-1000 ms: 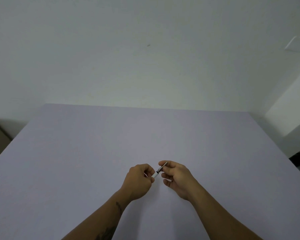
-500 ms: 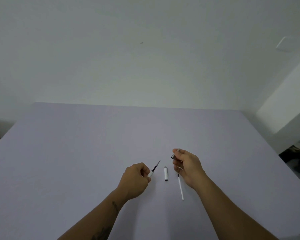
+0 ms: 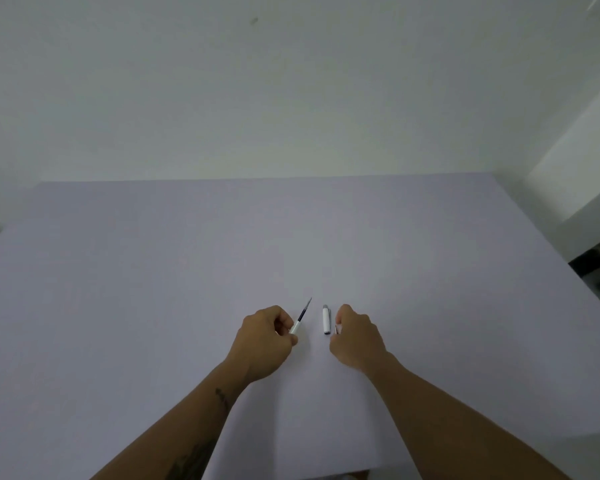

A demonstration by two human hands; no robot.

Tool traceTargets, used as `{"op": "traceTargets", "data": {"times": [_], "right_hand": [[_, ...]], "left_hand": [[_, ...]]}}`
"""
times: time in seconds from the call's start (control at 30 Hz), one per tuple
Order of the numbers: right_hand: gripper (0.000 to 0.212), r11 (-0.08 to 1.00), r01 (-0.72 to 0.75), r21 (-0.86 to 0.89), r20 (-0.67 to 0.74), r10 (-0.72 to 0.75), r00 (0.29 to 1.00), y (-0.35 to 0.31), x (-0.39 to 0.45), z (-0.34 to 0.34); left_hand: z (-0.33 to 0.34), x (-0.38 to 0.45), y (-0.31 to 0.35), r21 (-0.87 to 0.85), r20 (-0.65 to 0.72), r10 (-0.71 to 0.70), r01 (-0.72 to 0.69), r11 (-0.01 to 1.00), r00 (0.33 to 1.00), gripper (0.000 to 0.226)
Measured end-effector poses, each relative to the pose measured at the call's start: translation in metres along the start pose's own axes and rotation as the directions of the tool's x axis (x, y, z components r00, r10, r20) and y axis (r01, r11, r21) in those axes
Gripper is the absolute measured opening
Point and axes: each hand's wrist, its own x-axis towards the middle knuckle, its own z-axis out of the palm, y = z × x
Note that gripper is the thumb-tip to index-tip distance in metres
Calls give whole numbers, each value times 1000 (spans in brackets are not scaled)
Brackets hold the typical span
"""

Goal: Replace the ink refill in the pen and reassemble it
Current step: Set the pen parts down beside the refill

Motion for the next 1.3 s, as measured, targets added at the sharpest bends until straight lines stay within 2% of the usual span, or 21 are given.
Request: {"op": "traceTargets", "data": {"times": [0.33,0.4,0.43,0.5,0.57,0.67,0.77,0.93,0.97,1.0,1.07,1.1,1.13,1.2,1.3], "right_hand": [[25,1000,-16,-24,-69,14,998,-6,0,14],[18,997,-4,75,-95,11,995,-8,0,8],[15,984,11,178,-87,5,996,-11,-1,4],[13,898,-10,440,15,4,1000,-20,-4,-5],[13,738,-133,661,188,9,982,-29,-8,-13],[11,535,-265,803,327,-24,945,-37,-13,-21],[8,483,-254,838,308,-35,951,-40,-15,-24],[12,343,-137,929,112,94,989,-37,3,-55],[13,351,-109,930,70,120,990,-31,9,-64],[14,411,-84,908,29,137,990,-23,14,-70],[16,681,-61,729,-53,145,988,-3,21,-72],[17,819,-57,570,-85,128,988,4,22,-68],[17,911,-62,407,-101,112,989,13,23,-63],[13,978,-82,190,-85,99,991,26,21,-50],[6,994,-95,58,-58,98,993,41,21,-34]], "left_hand": [[8,-2,-10,2,10,-57,57,998,998,13],[8,-1,-8,-5,5,-52,52,999,999,15],[8,0,-7,-7,1,-45,45,999,999,15],[8,1,-5,-1,-7,-21,21,1000,1000,17],[9,2,-1,3,-17,4,-4,1000,1000,18],[9,2,5,11,-30,42,-41,999,999,21],[6,3,9,16,-30,62,-61,998,998,20],[1,3,11,-3,-27,36,-36,999,999,18],[1,3,11,1,-31,36,-36,999,999,20],[1,4,10,5,-34,35,-35,999,999,21],[2,5,10,8,-39,31,-31,1000,999,21],[1,6,10,10,-44,29,-29,1000,999,20],[3,7,10,13,-43,31,-30,999,999,19],[5,8,9,15,-44,32,-32,999,998,15],[12,9,8,7,-32,19,-18,1000,999,8]]}}
